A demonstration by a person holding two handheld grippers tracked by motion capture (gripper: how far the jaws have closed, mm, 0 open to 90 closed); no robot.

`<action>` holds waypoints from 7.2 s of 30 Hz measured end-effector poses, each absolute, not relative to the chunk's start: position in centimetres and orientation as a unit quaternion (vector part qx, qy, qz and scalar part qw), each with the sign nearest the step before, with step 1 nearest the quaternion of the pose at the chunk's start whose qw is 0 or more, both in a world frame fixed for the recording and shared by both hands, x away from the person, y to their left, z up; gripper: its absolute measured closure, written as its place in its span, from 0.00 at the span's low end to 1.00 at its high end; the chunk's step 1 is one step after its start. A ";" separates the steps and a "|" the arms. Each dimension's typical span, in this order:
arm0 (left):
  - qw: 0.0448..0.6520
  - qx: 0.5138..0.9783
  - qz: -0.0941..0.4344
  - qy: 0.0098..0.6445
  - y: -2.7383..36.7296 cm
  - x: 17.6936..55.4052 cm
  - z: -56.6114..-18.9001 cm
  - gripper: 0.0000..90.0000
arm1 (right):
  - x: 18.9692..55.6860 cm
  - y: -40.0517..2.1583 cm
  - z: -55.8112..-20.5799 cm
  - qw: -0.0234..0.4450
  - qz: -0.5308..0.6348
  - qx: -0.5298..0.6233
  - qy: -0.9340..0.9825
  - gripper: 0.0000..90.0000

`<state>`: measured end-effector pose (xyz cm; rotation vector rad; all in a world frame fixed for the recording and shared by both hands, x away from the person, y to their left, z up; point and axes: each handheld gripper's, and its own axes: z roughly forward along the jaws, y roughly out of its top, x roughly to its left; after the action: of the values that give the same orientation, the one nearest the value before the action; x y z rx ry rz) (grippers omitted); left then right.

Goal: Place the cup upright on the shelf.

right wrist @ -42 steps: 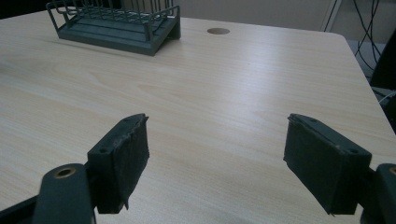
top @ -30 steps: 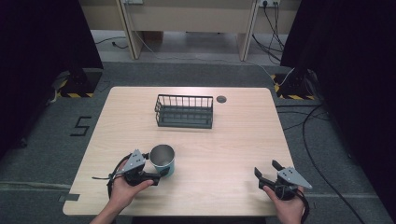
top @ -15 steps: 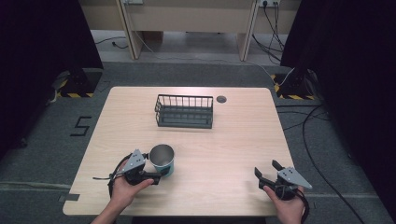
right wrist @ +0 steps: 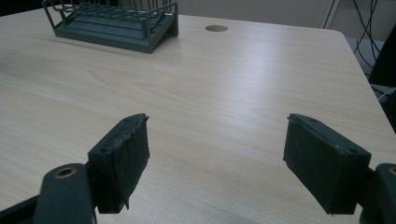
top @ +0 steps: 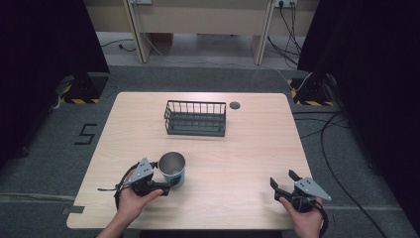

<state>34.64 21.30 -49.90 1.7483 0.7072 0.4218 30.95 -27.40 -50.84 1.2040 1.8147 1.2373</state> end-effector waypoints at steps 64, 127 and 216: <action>0.602 0.706 0.229 0.294 20.3 39.8 -44.2 0.18 | 31.0 -27.4 -50.9 0.313 0.472 0.458 0.685 0.26; 0.608 0.692 0.247 0.301 16.4 47.9 -40.6 0.18 | 31.2 -27.7 -51.0 0.309 0.473 0.461 0.684 0.27; 0.511 0.712 0.249 0.413 12.7 56.3 -44.9 0.18 | 31.2 -27.7 -51.1 0.300 0.477 0.458 0.687 0.27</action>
<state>56.29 12.72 -44.92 1.7144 0.9936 0.5987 31.22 -27.68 -51.12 1.2158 1.8244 1.2674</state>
